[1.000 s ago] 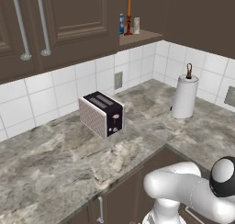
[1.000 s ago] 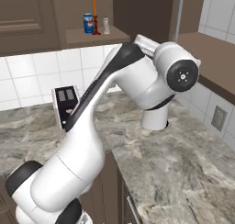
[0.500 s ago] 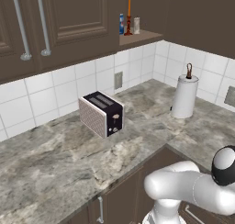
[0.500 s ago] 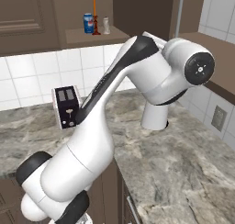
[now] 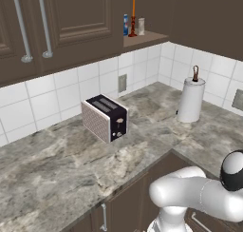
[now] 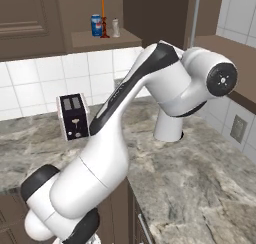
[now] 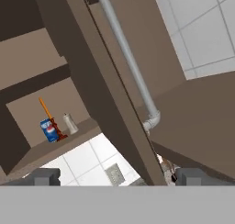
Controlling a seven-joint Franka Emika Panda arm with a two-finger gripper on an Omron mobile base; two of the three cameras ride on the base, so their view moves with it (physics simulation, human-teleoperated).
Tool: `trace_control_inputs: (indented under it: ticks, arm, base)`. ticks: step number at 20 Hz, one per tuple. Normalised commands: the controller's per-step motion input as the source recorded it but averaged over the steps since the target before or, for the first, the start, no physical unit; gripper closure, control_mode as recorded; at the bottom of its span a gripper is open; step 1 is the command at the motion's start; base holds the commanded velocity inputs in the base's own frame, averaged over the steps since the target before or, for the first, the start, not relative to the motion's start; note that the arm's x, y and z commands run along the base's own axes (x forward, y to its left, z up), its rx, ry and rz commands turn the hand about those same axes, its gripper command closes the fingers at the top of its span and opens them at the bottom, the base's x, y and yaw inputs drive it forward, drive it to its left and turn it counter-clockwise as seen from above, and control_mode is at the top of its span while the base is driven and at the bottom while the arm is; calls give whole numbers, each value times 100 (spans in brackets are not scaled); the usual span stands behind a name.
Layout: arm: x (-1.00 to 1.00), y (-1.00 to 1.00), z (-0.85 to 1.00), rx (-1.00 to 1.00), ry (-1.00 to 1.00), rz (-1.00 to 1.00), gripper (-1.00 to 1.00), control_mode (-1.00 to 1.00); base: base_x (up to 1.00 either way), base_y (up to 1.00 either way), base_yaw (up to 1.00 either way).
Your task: Pick the candle and candle from the dining table and place them in the open cabinet. Close the cabinet after placing the objects.
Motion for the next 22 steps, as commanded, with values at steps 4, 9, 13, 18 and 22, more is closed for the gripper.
trace_control_inputs:
  ticks: [4, 9, 13, 18, 22]
  arm:
    - [52, 8, -17, 0, -9, 0, -100, -100]
    - [67, 4, -10, 2, -4, 3, -100, -100]
    - [59, -10, -6, 1, 4, 12, -100, -100]
    - [71, -10, -18, 7, 7, 26, -100, -100]
    - [99, 29, -58, 16, 3, 41, -100, -100]
  base:
    - [0, 0, 0]
    - [0, 0, 0]
    - [0, 0, 0]
    - [0, 0, 0]
    - [0, 0, 0]
